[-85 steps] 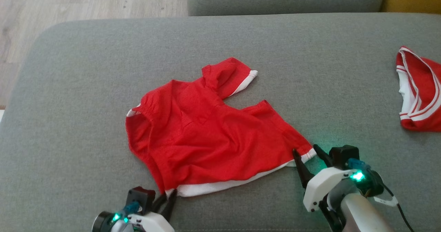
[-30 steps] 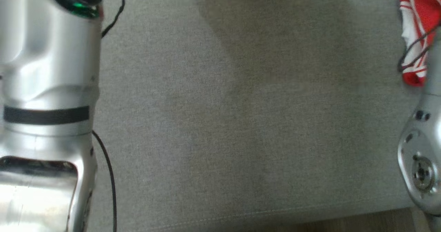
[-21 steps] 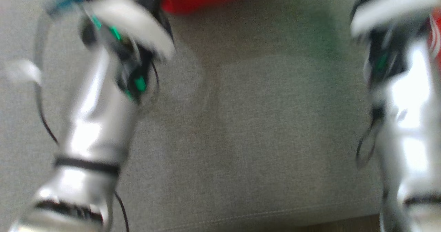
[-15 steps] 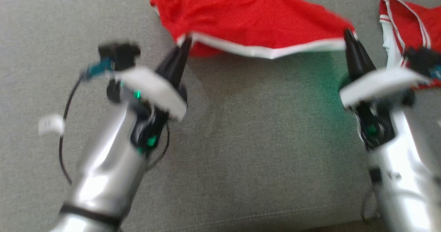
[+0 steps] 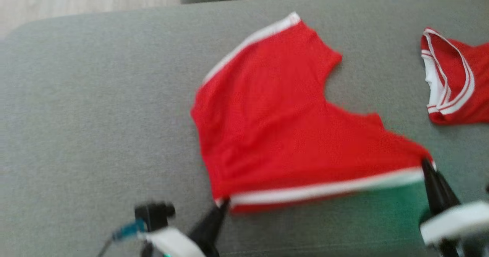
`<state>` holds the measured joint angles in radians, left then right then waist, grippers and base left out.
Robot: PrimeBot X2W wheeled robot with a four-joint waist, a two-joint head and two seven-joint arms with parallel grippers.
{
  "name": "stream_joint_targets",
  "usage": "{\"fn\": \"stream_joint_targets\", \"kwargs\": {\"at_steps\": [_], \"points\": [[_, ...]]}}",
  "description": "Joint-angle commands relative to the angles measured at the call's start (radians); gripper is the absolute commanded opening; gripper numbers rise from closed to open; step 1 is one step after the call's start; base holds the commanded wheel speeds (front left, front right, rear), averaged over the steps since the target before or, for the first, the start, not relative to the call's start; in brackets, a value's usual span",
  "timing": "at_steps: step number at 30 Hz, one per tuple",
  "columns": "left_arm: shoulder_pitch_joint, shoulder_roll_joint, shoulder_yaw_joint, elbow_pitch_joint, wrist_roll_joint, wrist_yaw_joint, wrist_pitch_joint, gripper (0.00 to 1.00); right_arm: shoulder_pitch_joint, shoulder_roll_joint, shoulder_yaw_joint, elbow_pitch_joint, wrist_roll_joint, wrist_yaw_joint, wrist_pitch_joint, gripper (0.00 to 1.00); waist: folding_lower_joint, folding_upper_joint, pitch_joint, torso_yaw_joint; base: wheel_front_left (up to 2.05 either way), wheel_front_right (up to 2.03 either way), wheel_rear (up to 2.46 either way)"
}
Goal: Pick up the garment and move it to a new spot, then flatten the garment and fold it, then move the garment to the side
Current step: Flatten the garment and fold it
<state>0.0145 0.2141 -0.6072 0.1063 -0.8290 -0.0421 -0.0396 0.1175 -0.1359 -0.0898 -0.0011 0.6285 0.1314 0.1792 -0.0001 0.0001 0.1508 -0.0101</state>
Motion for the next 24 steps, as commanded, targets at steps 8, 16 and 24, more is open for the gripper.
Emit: {"fn": "stream_joint_targets", "kwargs": {"at_steps": [8, 16, 24], "points": [[0.100, -0.003, 0.016, -0.213, -0.053, 0.052, 0.010, 0.00, 0.101, 0.050, -0.080, -0.206, -0.047, -0.001, 0.079, 0.00, 0.0001, -0.0001, 0.025, 0.055, 0.00, 0.00, 0.00], [0.018, -0.059, 0.047, -0.347, -0.149, 0.072, 0.076, 0.00, -0.212, 0.019, -0.032, -0.205, -0.117, -0.001, 0.163, 0.00, 0.0001, -0.0001, 0.100, 0.096, 0.00, 0.00, 0.00], [-0.077, -0.109, 0.055, -0.434, -0.259, 0.083, 0.157, 0.00, -0.536, -0.013, -0.009, 0.029, -0.155, -0.001, 0.216, 0.00, 0.0001, -0.0001, 0.148, 0.165, 0.00, 0.00, 0.00]]}}
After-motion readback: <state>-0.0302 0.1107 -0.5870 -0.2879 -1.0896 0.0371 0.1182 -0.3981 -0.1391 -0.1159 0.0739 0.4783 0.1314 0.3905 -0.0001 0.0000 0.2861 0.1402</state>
